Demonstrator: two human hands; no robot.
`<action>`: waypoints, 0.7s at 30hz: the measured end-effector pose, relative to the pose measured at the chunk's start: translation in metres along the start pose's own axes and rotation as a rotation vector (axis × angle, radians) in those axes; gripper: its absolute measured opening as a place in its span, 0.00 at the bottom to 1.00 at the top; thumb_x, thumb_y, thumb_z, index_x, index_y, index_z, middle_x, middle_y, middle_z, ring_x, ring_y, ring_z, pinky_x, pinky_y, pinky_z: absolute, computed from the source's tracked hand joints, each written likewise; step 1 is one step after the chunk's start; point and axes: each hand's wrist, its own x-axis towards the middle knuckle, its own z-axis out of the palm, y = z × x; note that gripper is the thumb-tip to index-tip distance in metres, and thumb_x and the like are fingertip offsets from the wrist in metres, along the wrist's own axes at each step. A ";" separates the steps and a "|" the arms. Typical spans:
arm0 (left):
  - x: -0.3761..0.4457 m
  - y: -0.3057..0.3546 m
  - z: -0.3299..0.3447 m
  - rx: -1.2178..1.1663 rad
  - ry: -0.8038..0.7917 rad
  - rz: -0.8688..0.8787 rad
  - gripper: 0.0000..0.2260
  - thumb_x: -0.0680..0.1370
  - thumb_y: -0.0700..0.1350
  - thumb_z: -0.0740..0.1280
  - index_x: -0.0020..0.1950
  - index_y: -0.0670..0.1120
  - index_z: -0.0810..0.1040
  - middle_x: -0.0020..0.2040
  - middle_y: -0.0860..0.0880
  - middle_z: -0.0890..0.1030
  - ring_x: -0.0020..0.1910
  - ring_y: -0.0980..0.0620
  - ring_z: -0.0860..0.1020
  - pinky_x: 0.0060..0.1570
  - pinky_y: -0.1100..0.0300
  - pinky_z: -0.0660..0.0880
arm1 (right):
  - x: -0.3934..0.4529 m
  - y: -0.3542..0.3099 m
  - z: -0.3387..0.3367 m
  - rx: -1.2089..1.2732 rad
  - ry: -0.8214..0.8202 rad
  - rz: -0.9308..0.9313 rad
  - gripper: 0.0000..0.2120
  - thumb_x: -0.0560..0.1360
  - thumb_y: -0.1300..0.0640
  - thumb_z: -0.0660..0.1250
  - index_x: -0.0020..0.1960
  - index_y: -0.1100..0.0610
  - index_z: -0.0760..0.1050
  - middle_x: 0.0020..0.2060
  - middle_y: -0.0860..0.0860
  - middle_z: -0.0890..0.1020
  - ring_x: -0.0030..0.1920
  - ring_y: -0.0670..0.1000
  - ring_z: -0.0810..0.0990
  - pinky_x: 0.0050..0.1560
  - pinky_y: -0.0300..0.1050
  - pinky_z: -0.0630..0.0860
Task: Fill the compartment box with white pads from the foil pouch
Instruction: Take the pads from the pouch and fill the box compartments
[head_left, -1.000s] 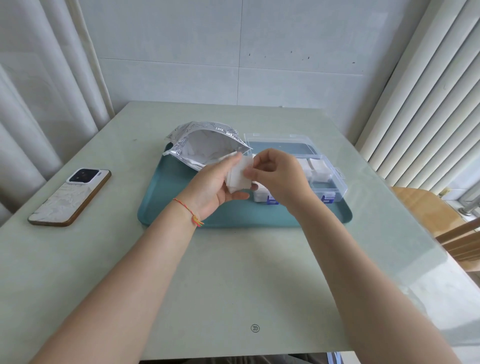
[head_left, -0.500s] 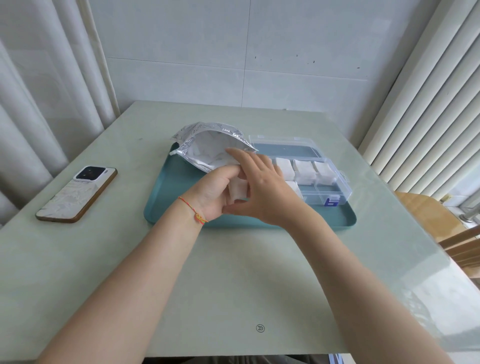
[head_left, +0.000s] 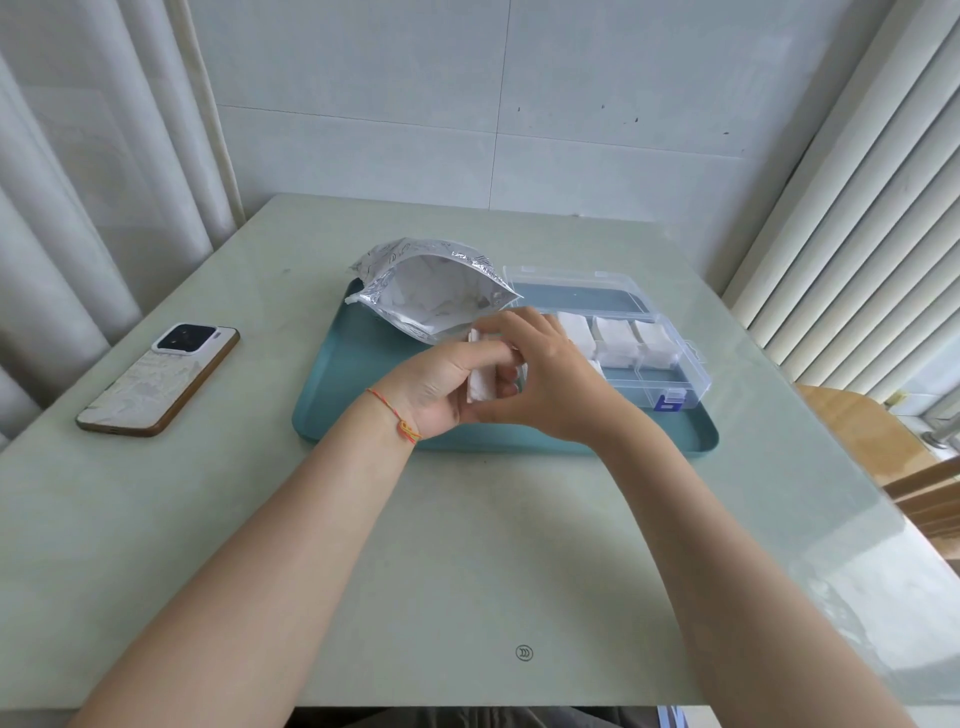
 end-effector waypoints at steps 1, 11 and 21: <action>0.001 0.000 -0.001 -0.021 0.001 -0.001 0.05 0.76 0.39 0.67 0.42 0.48 0.77 0.37 0.50 0.73 0.35 0.55 0.74 0.30 0.66 0.73 | 0.000 0.000 0.000 0.014 0.004 -0.002 0.37 0.58 0.38 0.75 0.64 0.46 0.71 0.56 0.43 0.72 0.57 0.50 0.68 0.59 0.57 0.71; 0.004 -0.003 -0.006 -0.085 -0.089 0.077 0.06 0.74 0.35 0.67 0.47 0.45 0.79 0.39 0.50 0.79 0.37 0.53 0.79 0.35 0.63 0.76 | 0.000 0.005 0.005 0.009 0.057 -0.032 0.35 0.61 0.44 0.78 0.67 0.47 0.72 0.58 0.44 0.72 0.59 0.50 0.69 0.58 0.58 0.72; -0.001 0.000 -0.003 -0.113 -0.110 0.040 0.06 0.77 0.37 0.65 0.44 0.48 0.79 0.36 0.52 0.76 0.34 0.57 0.77 0.32 0.66 0.74 | 0.000 0.004 0.004 0.039 0.066 -0.030 0.37 0.60 0.42 0.75 0.67 0.45 0.71 0.61 0.45 0.71 0.61 0.52 0.69 0.60 0.58 0.72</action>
